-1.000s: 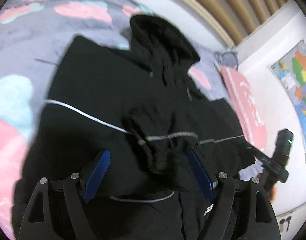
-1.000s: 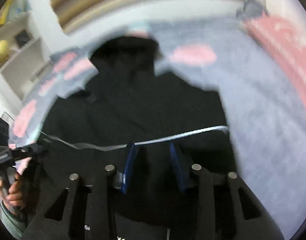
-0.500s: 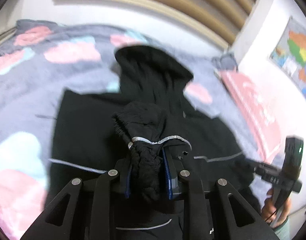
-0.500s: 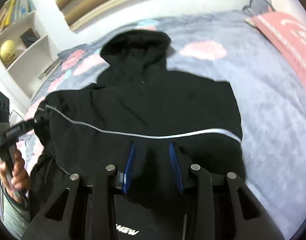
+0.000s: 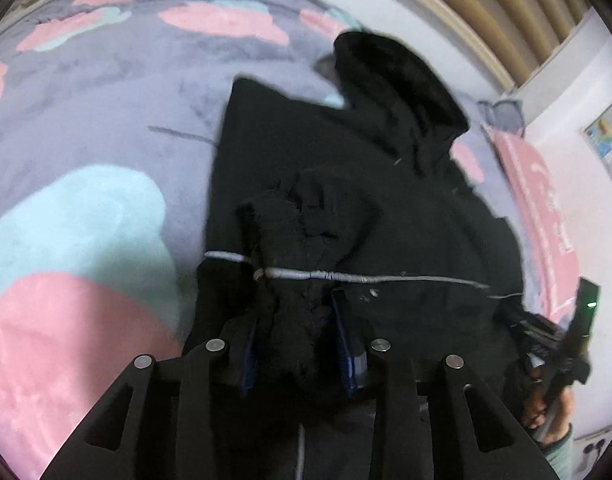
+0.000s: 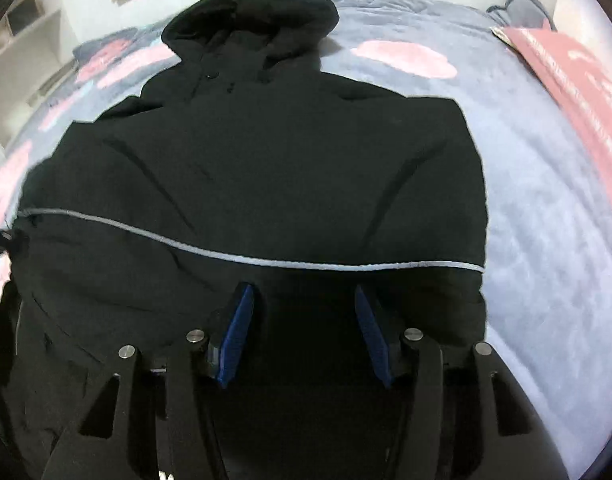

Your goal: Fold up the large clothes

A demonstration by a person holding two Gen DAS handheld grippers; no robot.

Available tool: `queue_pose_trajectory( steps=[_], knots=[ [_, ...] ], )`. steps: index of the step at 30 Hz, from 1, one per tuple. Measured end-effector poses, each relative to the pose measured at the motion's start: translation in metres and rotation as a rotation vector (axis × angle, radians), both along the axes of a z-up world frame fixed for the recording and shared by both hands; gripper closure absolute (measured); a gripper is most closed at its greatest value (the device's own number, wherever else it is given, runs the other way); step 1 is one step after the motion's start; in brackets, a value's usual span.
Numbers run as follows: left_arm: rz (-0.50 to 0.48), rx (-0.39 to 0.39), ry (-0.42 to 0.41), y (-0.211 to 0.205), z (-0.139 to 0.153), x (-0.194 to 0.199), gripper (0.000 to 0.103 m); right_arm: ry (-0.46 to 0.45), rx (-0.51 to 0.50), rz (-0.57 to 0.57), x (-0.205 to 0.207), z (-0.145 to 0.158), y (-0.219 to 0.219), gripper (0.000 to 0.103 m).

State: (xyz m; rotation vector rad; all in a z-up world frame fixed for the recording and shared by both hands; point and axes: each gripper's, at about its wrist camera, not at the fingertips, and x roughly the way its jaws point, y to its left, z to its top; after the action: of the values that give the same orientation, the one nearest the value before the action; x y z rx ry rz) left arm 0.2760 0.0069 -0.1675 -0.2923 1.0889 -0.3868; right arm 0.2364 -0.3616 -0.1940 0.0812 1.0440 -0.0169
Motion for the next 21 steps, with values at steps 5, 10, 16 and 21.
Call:
queue_pose_trajectory(
  steps=[5, 10, 16, 21],
  knots=[
    [0.029, 0.024, -0.229, 0.011, 0.081, -0.039, 0.03, -0.16, 0.049, 0.064, -0.032, 0.055, 0.022, 0.047],
    [-0.045, 0.042, -0.285, -0.02, 0.098, -0.042, 0.025, -0.176, 0.022, 0.086, -0.037, 0.057, 0.047, 0.047],
    [-0.046, 0.157, -0.038, -0.044, -0.018, 0.007, 0.027, -0.069, 0.01, 0.077, -0.011, -0.02, 0.039, 0.047],
    [-0.098, 0.313, -0.142, -0.063, -0.015, -0.008, 0.025, -0.076, 0.029, 0.071, -0.014, -0.016, 0.038, 0.046]
  ],
)
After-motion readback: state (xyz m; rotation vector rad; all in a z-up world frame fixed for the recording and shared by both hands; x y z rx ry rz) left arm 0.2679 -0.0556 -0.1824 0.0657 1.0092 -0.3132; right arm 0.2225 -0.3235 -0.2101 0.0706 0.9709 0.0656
